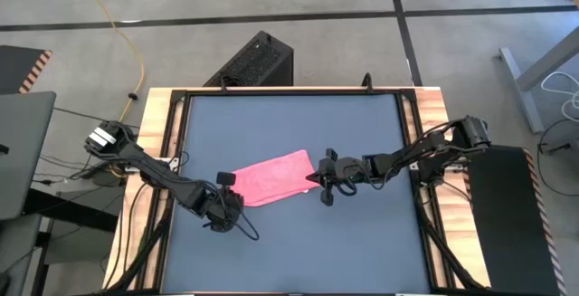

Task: Roll towel
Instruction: Fold the microfiber towel

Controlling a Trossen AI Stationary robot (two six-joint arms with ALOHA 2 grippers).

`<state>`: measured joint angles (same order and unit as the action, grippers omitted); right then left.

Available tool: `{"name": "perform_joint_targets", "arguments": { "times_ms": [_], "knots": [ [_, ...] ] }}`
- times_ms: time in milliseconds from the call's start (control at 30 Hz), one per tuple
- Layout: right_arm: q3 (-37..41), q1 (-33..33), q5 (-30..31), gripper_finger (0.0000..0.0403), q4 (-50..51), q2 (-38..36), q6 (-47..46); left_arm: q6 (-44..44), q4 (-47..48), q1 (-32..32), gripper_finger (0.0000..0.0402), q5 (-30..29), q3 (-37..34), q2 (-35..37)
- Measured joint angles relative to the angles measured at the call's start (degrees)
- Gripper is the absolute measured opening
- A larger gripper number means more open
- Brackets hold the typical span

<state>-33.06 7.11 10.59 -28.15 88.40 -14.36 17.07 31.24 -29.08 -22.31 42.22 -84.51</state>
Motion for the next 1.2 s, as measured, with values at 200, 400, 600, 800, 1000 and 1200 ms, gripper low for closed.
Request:
{"name": "perform_joint_targets", "arguments": {
  "times_ms": [200,400,600,800,1000,1200],
  "knots": [
    [0.0,0.0,0.0,0.0016,-0.2,0.0,0.7,-1.1,-4.6,0.5,0.0002,-3.5,0.0,0.0],
    [0.0,0.4,0.3,0.0016,-0.2,0.0,0.5,-4.1,-6.2,3.8,0.0,-3.5,2.0,0.2],
    [0.0,1.2,6.9,0.0016,-2.6,2.8,0.4,-6.7,-3.7,7.0,0.0,0.1,5.9,0.2],
    [-0.8,-0.4,7.4,0.0016,-7.8,12.3,0.5,-3.2,4.9,9.7,0.0,1.5,11.0,0.2],
    [-4.3,-2.7,7.4,0.0016,-7.8,18.0,0.4,-0.7,13.2,11.3,0.0,7.3,15.0,0.2],
    [-6.4,-3.5,7.5,0.0016,-3.3,18.6,0.3,3.8,15.0,11.3,0.0,16.8,15.1,0.2]
  ]
}}
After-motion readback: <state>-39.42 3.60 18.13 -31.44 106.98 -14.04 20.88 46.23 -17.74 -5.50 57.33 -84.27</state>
